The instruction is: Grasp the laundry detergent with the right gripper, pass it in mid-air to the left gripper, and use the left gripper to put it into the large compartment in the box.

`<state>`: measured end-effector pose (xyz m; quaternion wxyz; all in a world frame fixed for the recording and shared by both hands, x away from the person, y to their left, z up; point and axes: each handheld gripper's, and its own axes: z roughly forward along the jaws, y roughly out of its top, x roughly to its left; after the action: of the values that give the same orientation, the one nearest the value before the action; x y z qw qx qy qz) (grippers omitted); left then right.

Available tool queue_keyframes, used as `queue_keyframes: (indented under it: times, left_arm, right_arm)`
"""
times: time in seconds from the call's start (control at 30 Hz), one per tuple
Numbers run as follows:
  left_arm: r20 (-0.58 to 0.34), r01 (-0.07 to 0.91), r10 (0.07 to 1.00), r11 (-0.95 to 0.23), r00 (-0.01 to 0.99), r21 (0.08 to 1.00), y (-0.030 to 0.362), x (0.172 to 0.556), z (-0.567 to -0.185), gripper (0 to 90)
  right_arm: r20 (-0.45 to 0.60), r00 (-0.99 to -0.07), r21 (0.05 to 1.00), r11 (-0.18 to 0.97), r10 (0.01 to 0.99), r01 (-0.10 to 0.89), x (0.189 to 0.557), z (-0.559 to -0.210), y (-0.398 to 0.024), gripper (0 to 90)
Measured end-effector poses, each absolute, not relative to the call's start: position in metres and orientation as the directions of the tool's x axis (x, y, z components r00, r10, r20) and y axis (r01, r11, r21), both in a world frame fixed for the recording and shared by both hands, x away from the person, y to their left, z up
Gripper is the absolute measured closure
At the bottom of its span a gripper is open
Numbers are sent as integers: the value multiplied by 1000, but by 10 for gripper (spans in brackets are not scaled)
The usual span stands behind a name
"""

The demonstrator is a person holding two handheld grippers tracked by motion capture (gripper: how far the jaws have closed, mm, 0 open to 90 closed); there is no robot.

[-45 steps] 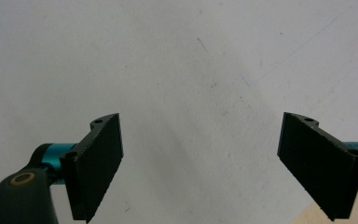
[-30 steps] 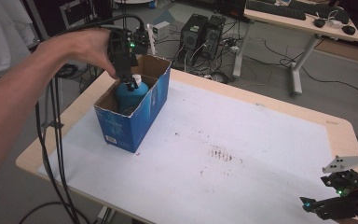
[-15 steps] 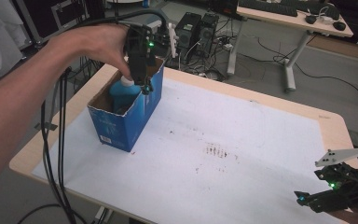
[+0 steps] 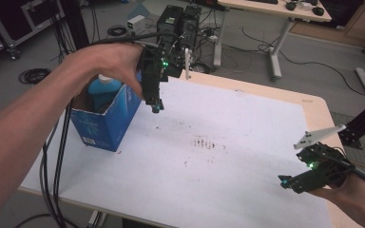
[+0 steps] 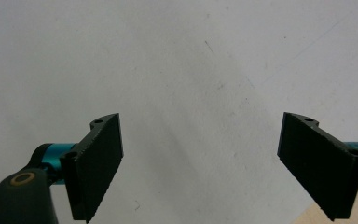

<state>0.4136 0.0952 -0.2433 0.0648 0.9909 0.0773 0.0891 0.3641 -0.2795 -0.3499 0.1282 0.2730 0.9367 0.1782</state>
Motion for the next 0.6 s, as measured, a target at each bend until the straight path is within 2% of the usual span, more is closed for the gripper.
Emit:
queue_keyframes:
  times: [0.13, 0.2, 0.43, 0.6]
  left_arm:
    - [159, 118, 141, -983, 977, 141, 78, 411, -258, 163]
    - [133, 101, 122, -983, 984, 156, 63, 408, -272, 104]
    - [100, 73, 87, -988, 991, 139, 42, 402, -300, 104]
    - [90, 55, 62, -995, 994, 84, 31, 396, -329, 104]
  right_arm:
    - [-141, -822, 400, 791, 551, 462, 364, -350, -276, 136]
    - [-145, -825, 396, 796, 546, 458, 364, -351, -272, 136]
    - [-147, -831, 384, 805, 536, 452, 365, -351, -266, 136]
    - [-147, -833, 378, 808, 534, 452, 366, -353, -259, 136]
